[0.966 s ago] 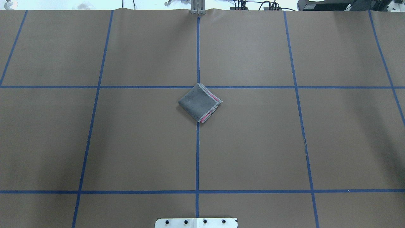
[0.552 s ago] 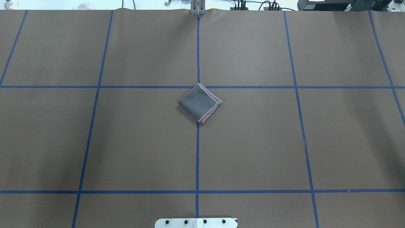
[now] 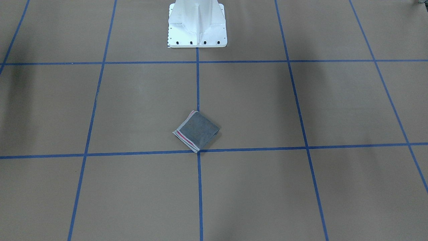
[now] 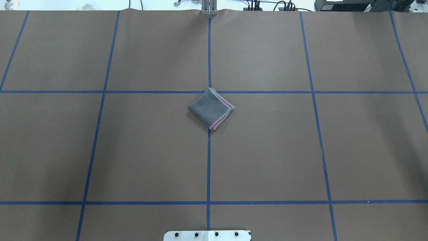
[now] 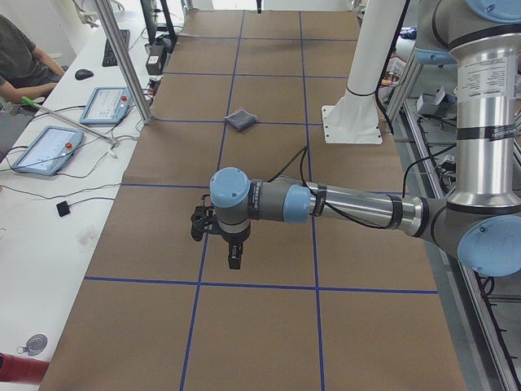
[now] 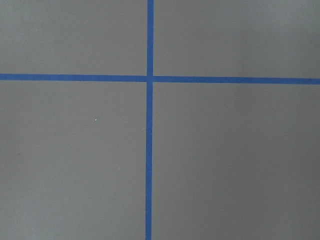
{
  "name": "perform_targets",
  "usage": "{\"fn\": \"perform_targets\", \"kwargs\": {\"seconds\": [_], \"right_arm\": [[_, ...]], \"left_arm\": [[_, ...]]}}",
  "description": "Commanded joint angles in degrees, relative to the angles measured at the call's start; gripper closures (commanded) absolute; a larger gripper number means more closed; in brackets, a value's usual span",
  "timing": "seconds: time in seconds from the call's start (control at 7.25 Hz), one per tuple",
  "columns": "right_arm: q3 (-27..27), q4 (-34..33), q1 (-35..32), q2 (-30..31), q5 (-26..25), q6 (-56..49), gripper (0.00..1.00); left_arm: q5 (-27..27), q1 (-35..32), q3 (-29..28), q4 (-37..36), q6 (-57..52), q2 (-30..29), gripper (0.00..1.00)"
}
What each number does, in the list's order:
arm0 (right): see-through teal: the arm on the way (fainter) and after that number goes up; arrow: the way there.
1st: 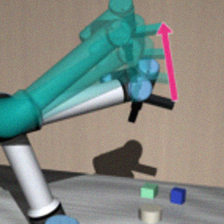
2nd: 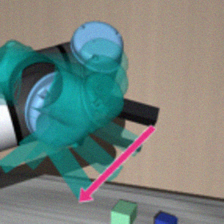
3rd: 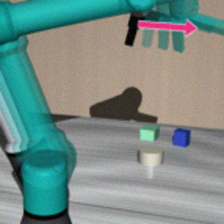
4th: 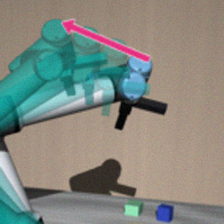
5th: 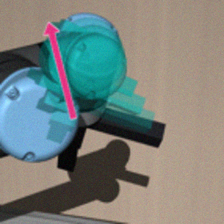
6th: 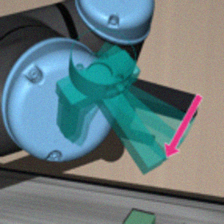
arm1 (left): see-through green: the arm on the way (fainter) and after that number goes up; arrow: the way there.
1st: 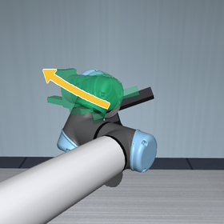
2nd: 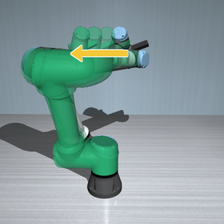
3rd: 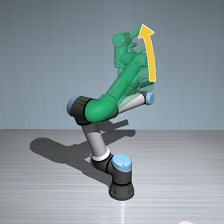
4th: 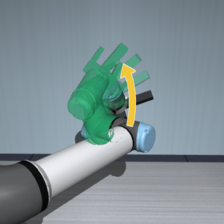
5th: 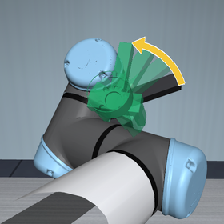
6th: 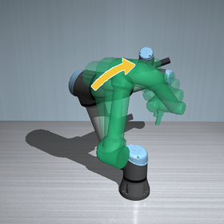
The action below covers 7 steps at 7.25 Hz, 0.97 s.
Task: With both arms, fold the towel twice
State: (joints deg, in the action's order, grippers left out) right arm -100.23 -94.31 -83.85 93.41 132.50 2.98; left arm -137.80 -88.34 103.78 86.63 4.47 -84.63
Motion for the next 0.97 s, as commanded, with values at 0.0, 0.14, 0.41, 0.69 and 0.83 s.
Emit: {"fn": "perform_targets", "kwargs": {"seconds": [0.0,0.14,0.41,0.69,0.83], "right_arm": [[-0.4,0.0,0.0,0.0,0.0,0.2,0.0],[-0.5,0.0,0.0,0.1,0.0,0.3,0.0],[-0.7,0.0,0.0,0.0,0.0,0.4,0.0],[-0.7,0.0,0.0,0.0,0.1,0.4,0.0],[-0.6,0.0,0.0,0.0,0.1,0.4,0.0]], "left_arm": [[0.0,0.0,0.3,0.0,0.0,0.0,0.0],[0.0,0.0,0.2,0.0,0.0,0.0,0.0],[0.0,0.0,0.2,0.0,0.0,0.1,0.0],[0.0,0.0,0.3,0.0,0.0,-0.1,0.0],[0.0,0.0,1.1,0.0,0.0,-0.1,0.0]]}}
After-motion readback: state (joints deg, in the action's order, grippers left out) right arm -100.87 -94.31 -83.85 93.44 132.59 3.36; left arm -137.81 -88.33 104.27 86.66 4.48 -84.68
